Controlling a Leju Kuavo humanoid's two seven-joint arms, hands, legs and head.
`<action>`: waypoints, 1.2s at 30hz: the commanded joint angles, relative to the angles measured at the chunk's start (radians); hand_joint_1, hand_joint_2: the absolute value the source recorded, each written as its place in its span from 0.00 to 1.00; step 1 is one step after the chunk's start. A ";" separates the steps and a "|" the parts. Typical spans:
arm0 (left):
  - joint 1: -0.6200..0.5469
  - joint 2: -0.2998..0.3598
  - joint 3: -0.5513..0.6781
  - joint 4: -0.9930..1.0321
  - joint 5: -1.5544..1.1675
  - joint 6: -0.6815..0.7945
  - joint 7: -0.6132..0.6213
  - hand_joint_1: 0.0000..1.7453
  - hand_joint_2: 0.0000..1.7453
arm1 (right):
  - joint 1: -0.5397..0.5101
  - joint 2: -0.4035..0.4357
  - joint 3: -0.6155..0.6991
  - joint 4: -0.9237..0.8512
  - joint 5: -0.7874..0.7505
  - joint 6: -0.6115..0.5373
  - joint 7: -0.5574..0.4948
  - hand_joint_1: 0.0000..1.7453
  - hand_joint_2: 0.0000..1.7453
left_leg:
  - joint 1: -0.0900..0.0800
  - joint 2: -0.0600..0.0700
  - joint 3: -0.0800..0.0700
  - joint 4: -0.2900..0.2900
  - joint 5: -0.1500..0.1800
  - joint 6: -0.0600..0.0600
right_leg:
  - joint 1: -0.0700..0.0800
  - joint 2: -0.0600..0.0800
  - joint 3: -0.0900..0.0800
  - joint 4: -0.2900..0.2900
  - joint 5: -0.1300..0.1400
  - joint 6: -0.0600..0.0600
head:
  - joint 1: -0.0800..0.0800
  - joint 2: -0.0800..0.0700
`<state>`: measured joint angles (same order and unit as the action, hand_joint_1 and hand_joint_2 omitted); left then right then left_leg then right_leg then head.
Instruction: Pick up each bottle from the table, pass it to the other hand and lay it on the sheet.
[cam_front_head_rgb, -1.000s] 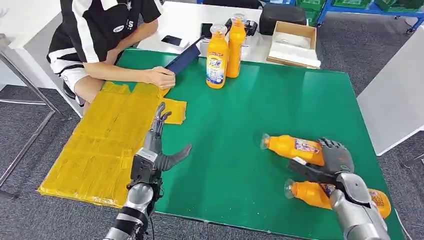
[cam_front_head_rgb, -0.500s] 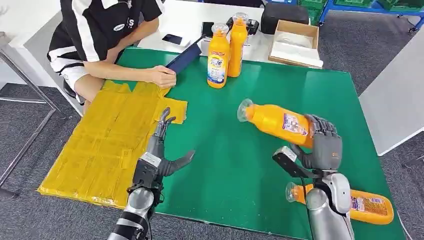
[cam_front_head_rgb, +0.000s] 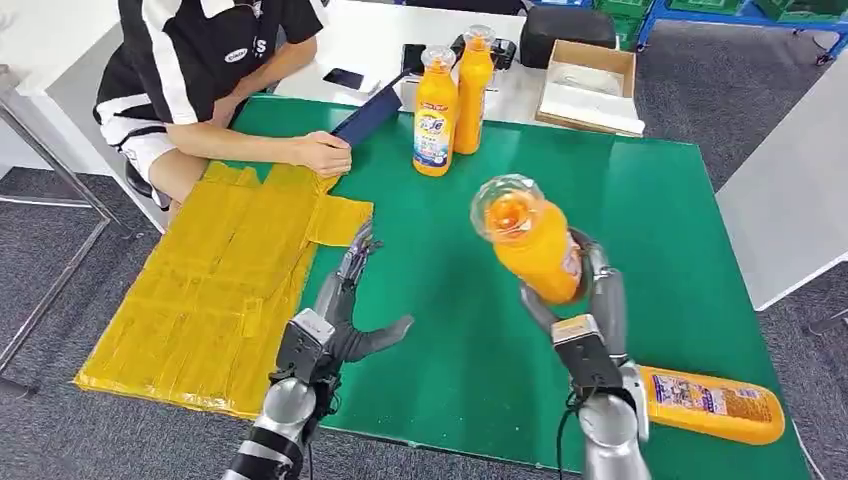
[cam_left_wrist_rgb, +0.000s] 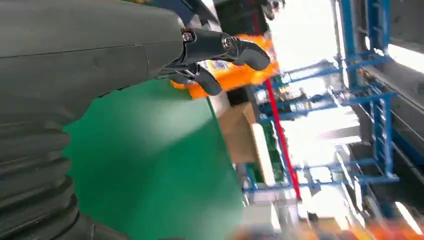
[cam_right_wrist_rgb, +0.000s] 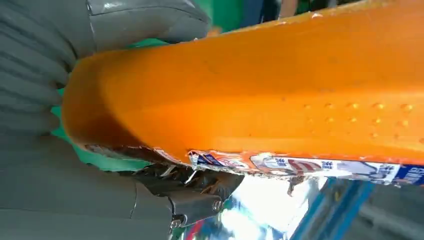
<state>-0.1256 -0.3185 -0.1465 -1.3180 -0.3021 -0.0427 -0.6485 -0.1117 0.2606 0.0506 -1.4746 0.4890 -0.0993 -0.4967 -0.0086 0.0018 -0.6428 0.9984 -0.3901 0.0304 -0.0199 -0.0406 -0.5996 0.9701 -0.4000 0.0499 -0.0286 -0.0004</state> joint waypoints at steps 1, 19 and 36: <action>-0.016 -0.008 -0.041 0.000 0.006 -0.009 0.009 0.00 1.00 | -0.060 0.052 0.117 0.237 0.013 0.004 -0.019 1.00 1.00 | 0.002 0.003 0.005 0.000 -0.003 -0.003 | 0.001 0.006 0.005 -0.001 -0.002 -0.003 | 0.000 0.000; -0.059 -0.007 -0.055 0.036 0.046 -0.015 0.010 0.00 1.00 | -0.165 0.088 0.554 0.623 -0.030 -0.032 0.027 1.00 1.00 | 0.002 0.000 0.002 0.000 -0.001 -0.002 | 0.001 0.002 0.002 -0.001 -0.001 -0.002 | 0.001 0.000; -0.054 -0.011 -0.051 0.033 0.079 -0.029 -0.005 0.00 1.00 | -0.171 0.088 0.589 0.676 -0.057 -0.046 0.029 1.00 1.00 | 0.002 0.000 0.003 0.000 -0.001 -0.002 | 0.001 0.002 0.002 -0.001 -0.002 -0.003 | 0.001 0.000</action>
<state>-0.1247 -0.3178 -0.1690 -1.3317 -0.2495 -0.0504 -0.6443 -0.2699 0.3517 0.5012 -0.9304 0.4425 -0.1408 -0.4670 -0.0081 0.0021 -0.6438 0.9985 -0.3899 0.0301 -0.0196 -0.0405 -0.6015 0.9701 -0.4004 0.0493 -0.0278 -0.0004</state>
